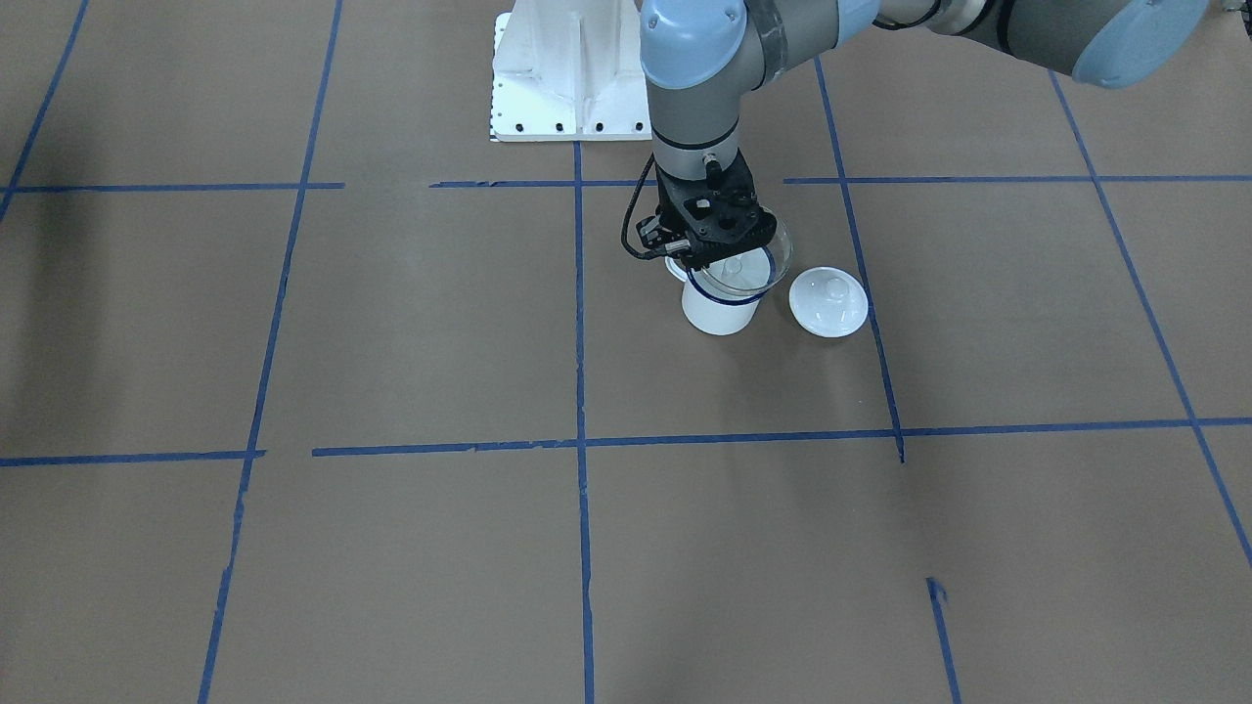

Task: Place funnel on cup
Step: 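Lower the funnel into the mug opening and release it with the left gripper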

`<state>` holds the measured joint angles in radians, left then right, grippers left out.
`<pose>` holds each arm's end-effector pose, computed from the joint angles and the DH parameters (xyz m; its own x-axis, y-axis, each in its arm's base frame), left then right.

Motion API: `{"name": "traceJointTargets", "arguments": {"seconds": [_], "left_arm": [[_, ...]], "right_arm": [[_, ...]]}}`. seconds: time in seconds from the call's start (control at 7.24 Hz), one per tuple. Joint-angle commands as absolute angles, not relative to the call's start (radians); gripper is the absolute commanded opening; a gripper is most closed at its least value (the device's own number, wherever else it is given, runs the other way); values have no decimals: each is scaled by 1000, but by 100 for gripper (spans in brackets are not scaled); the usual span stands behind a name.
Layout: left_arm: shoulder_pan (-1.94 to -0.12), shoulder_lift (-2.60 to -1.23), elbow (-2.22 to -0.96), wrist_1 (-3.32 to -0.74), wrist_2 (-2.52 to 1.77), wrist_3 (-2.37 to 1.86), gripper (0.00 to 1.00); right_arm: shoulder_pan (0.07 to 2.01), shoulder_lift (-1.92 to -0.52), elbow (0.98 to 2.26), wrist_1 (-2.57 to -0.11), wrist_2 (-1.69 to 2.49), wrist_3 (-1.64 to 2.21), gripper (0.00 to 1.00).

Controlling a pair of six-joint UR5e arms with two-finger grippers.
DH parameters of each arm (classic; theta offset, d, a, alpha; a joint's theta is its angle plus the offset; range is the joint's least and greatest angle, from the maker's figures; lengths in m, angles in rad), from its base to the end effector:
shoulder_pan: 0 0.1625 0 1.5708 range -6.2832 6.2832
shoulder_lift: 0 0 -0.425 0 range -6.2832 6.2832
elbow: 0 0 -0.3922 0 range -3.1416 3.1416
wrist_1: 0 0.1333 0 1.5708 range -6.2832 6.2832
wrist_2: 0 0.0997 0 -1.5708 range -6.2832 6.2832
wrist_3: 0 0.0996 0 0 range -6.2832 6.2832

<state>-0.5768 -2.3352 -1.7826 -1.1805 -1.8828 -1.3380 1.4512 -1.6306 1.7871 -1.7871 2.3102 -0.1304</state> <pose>0.4883 -0.4402 0.1682 0.7665 -0.2367 -0.5970 0.2055 0.9711 -0.1213 0.0112 -0.4618 0.6050 0.7166 -0.1766 0.6747 0.2141 0.9764 0.0282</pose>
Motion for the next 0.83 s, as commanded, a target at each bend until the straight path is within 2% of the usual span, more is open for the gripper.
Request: {"name": "traceJointTargets", "arguments": {"seconds": [0.0,0.41,0.69], "left_arm": [[-548,-2298,-1781,-1222,-1882,-1367,0],[-548,-2299,-1781,-1224,-1882,-1367,2],[-548,-2299,-1781,-1226,-1884,-1367,34]], "right_arm": [[1451,-1631,1787,-1787,2310,-130,100],[1451,-1631,1787,-1787,2310,-130,100],[1451,-1631,1787,-1787,2310,-130,100]]}}
